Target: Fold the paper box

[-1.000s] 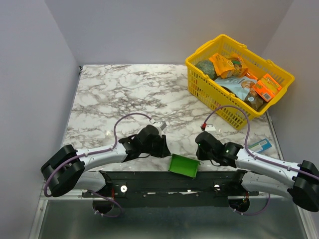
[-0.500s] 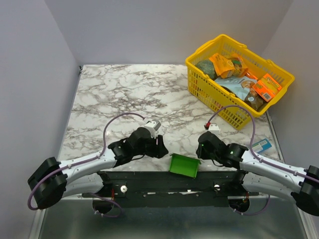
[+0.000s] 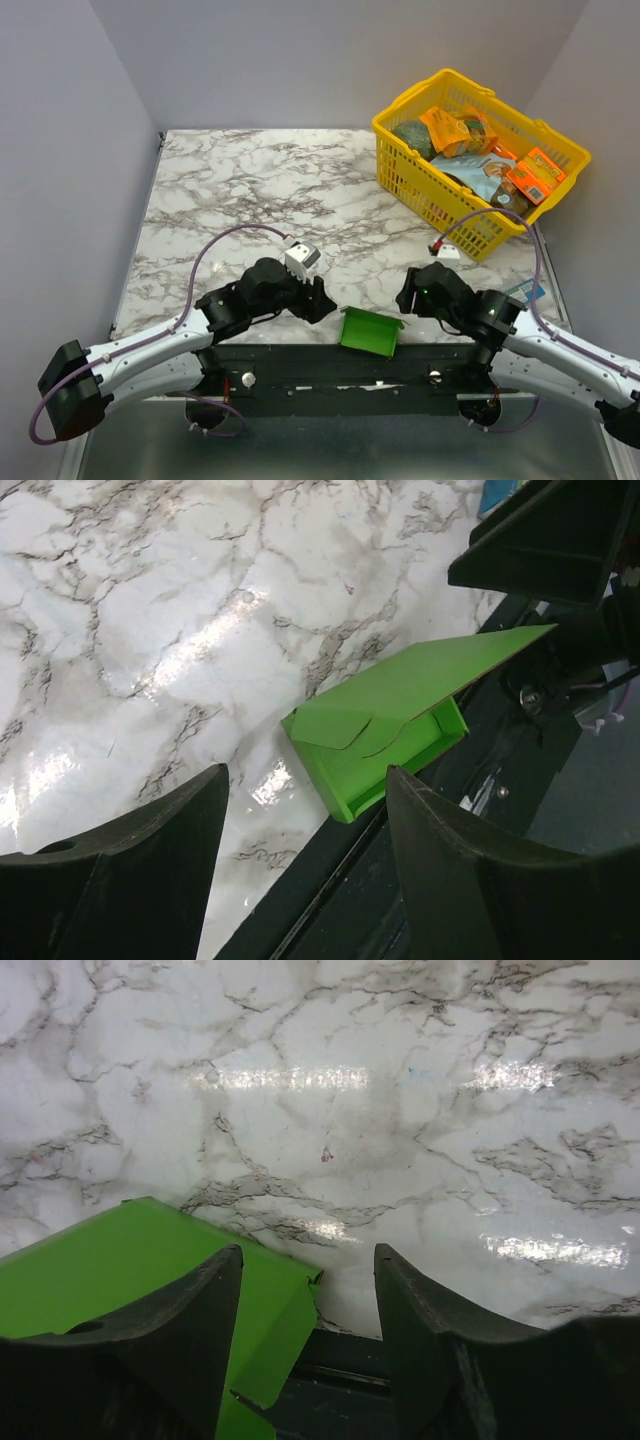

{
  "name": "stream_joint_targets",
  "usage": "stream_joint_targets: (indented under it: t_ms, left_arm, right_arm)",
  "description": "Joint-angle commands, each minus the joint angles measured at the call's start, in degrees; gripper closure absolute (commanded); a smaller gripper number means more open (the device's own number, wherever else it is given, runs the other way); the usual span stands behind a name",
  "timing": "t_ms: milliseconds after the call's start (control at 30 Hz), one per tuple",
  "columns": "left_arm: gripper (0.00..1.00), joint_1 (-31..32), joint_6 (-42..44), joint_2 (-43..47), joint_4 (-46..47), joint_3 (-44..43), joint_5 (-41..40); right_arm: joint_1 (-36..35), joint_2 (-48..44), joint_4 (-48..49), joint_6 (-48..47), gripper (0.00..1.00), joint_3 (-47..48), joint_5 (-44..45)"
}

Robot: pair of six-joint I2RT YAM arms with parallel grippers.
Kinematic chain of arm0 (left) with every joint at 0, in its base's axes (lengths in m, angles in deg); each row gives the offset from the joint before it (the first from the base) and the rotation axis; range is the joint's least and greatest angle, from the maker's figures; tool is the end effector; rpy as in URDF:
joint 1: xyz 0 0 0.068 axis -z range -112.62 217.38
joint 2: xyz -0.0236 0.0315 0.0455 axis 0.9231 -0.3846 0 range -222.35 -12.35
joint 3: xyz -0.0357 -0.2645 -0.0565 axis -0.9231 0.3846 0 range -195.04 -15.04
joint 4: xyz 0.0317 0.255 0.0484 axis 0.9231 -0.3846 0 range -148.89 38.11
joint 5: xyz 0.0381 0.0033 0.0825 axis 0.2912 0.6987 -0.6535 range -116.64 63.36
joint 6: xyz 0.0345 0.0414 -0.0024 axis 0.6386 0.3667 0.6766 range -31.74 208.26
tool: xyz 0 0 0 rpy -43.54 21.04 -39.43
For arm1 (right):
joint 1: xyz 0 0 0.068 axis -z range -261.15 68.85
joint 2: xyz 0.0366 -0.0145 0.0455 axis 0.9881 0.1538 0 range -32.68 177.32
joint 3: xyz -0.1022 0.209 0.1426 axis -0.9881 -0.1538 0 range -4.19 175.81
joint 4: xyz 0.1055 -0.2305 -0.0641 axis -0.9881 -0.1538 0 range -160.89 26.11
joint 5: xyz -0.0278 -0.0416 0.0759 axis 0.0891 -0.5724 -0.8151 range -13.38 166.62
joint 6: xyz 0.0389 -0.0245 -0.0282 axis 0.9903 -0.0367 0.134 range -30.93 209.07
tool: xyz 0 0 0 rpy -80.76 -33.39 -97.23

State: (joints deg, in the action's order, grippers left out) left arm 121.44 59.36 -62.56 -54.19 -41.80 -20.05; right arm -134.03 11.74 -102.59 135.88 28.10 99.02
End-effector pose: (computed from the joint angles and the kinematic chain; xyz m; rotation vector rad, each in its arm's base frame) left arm 0.1131 -0.1628 0.2263 0.5500 2.1047 -0.9979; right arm 0.1020 0.1123 0.2227 0.0417 2.3973 0.3449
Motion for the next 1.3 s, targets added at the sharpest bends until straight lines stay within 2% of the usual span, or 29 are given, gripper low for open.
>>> stream_joint_targets:
  t_ms: [0, 133, 167, 200, 300, 433, 700, 967, 1267]
  left_arm:
    - [0.25, 0.34, 7.79, -0.4, -6.81, -7.05, 6.75]
    - [0.21, 0.43, 15.97, -3.74, -12.01, -11.99, 14.66]
    - [0.21, 0.52, 17.46, -4.71, -13.06, -12.95, 15.55]
    - [0.21, 0.52, 19.66, -6.98, -15.25, -14.96, 15.82]
    - [0.22, 0.87, 22.66, -11.55, -18.95, -18.66, 15.65]
    - [0.27, 2.45, 27.31, -16.22, -23.09, -21.92, 16.09]
    - [0.31, 4.56, 26.01, -18.77, -20.55, -21.4, 14.59]
    - [0.37, 5.09, 25.39, -21.5, -18.0, -21.66, 12.31]
    - [0.47, 5.18, 24.86, -23.26, -15.98, -22.45, 11.78]
  right_arm:
    - [-0.2, -5.39, -8.74, 0.92, 0.31, 4.0, 3.1]
    - [-0.2, -11.72, -11.49, 0.13, 0.29, 4.53, 0.56]
    - [-0.2, -14.34, -9.57, -1.87, 0.29, 3.84, -1.8]
    - [-0.2, -14.8, -5.55, -6.42, 0.29, 3.22, -8.0]
    - [-0.2, -11.66, -6.82, -7.42, 0.34, 4.53, -12.53]
    - [-0.2, -8.3, -7.8, -9.36, 0.37, 6.73, -13.51]
    - [-0.47, -5.93, -9.46, -10.51, 0.4, 8.4, -14.39]
    - [-1.43, -3.73, -12.54, -7.0, 0.41, 8.14, -13.6]
    - [-3.01, -1.36, -10.17, -5.42, 0.44, 6.82, -14.4]
